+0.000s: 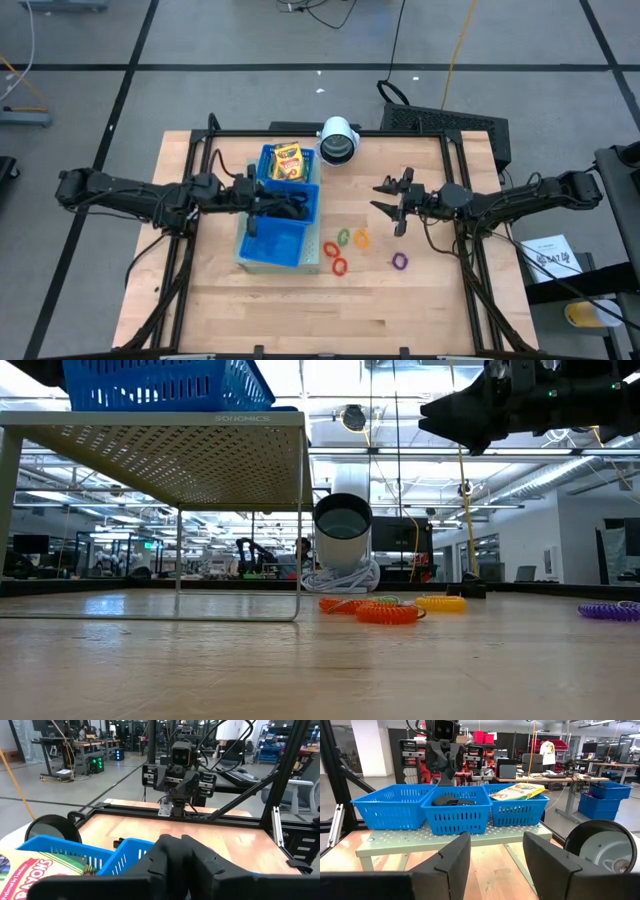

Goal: Pick & Place Office Desk Supplies
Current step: Put the black rubber band into the middle blue bin on the shelf, then put the violet spring rubber band into the bottom blue bin on the shelf

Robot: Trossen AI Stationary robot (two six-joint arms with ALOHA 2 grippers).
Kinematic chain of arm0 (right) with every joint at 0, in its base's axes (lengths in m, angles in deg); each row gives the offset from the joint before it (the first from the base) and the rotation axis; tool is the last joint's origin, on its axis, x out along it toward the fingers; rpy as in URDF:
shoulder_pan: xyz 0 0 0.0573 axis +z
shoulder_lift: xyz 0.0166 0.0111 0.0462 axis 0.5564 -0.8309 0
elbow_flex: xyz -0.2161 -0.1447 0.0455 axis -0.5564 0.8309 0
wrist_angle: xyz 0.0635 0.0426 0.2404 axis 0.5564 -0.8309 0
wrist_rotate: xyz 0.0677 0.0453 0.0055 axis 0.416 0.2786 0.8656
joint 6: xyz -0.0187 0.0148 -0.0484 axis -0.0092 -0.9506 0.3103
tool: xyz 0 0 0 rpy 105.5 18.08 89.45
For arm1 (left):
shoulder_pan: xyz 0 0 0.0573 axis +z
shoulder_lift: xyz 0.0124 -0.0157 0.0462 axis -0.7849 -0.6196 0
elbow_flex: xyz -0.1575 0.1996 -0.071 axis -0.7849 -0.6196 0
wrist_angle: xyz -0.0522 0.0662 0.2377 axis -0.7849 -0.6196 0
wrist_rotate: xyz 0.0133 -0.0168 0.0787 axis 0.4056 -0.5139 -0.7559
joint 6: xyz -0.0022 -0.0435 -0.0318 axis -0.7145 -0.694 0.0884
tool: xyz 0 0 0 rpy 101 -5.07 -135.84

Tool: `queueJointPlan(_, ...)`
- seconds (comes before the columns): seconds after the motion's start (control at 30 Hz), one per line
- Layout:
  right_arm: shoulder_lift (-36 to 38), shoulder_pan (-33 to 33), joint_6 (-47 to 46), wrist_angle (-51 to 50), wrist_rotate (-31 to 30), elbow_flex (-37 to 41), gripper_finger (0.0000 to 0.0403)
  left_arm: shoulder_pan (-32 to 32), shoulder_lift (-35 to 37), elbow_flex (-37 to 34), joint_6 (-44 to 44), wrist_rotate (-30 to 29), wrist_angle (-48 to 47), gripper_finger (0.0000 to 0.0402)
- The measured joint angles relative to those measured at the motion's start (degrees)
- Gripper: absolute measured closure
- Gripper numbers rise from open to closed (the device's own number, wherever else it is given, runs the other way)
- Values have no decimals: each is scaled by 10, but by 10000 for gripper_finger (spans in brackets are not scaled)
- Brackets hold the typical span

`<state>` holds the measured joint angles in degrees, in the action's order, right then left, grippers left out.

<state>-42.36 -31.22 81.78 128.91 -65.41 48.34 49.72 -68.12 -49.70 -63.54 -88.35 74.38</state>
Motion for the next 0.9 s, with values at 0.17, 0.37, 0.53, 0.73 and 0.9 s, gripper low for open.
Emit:
queueJointPlan(0.17,0,0,0,0,0,0,234,1,0,0,0,-7,1,329)
queueJointPlan(0.37,0,0,0,-2,0,0,233,1,0,0,-1,-30,1,320)
queueJointPlan(0.53,0,0,0,-3,0,0,236,1,0,0,-9,-30,1,319)
queueJointPlan(0.73,0,0,0,-2,0,0,234,1,0,0,-50,-35,0,282)
queueJointPlan(0.9,0,0,0,-3,0,0,236,2,0,0,-48,-79,-4,220)
